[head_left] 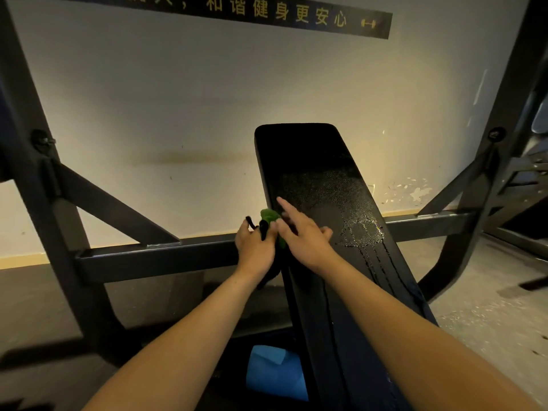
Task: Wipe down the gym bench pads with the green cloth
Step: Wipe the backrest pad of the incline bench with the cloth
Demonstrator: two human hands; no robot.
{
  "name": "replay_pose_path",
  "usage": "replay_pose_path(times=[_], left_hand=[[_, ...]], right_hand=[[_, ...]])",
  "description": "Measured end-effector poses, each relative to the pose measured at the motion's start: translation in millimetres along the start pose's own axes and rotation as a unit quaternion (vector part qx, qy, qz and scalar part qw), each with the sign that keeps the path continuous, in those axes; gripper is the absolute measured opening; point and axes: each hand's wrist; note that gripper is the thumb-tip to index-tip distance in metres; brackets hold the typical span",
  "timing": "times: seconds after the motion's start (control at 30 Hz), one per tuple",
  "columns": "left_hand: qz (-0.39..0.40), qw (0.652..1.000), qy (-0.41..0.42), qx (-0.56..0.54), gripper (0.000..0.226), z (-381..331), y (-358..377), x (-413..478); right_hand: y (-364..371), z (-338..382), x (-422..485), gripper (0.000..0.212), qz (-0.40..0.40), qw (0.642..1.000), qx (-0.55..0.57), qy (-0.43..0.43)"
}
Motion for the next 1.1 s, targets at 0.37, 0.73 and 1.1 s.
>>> replay_pose_path(times=[0.37, 0.73, 1.1], left_hand=[[0.069, 0.997, 0.014, -0.019, 0.06, -32.8, 12.6, 0.8], [0.087, 0.994, -0.059, -0.035, 0.044, 6.7, 19.8, -9.0], [0.102, 0.994, -0.039, -0.004, 0.06, 15.2, 12.8, -2.2]], right_hand=[[-24.6, -14.0, 9.2, 0.053, -0.15, 0.974, 0.168, 0.014], [-9.7, -43.3, 37.5, 0.047, -0.175, 0.983, -0.012, 0.063], [5.7, -32.9, 29.4, 0.055, -0.08, 0.97, -0.143, -0.18]])
Point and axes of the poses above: each hand's wrist, its own x-axis towards the middle knuckle, its own y-axis out of the palm, z = x × y, and after that the axes turned 2 degrees about -z, right-handed
